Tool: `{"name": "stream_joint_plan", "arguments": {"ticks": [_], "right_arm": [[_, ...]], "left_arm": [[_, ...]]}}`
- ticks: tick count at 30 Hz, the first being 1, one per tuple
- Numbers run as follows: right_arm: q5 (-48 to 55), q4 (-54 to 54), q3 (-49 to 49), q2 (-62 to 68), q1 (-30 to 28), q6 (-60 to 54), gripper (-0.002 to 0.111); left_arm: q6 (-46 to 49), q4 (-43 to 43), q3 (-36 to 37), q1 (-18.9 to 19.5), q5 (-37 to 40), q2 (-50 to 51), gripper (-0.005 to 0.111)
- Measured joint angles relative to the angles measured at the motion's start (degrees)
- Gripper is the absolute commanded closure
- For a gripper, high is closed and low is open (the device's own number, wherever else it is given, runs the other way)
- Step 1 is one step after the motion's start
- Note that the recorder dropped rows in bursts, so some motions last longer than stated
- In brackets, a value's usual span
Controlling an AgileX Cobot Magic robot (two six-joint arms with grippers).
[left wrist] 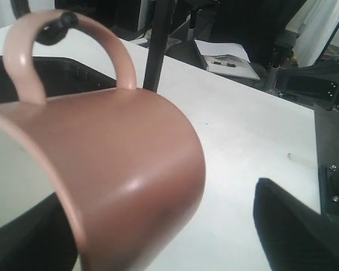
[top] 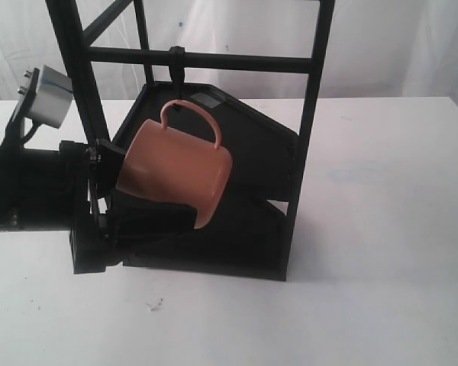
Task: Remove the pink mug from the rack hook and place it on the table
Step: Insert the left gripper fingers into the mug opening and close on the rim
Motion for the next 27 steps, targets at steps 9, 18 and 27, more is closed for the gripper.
{"name": "stream_joint_plan", "arguments": {"ticks": [9,18,27], "right_arm": [[0.0,0.0,0.0,0.0,0.0,0.0,0.108],[0.0,0.0,0.0,0.0,0.0,0.0,0.108],[0.0,0.0,0.0,0.0,0.0,0.0,0.108]], "left_arm": [[0.0,-0.1,0.0,0.0,0.0,0.0,0.026],[2.7,-5.2,0.0,0.0,1.7,2.6,0.026],[3.9,-5.3,0.0,0.0,2.3,3.2,0.026]]}}
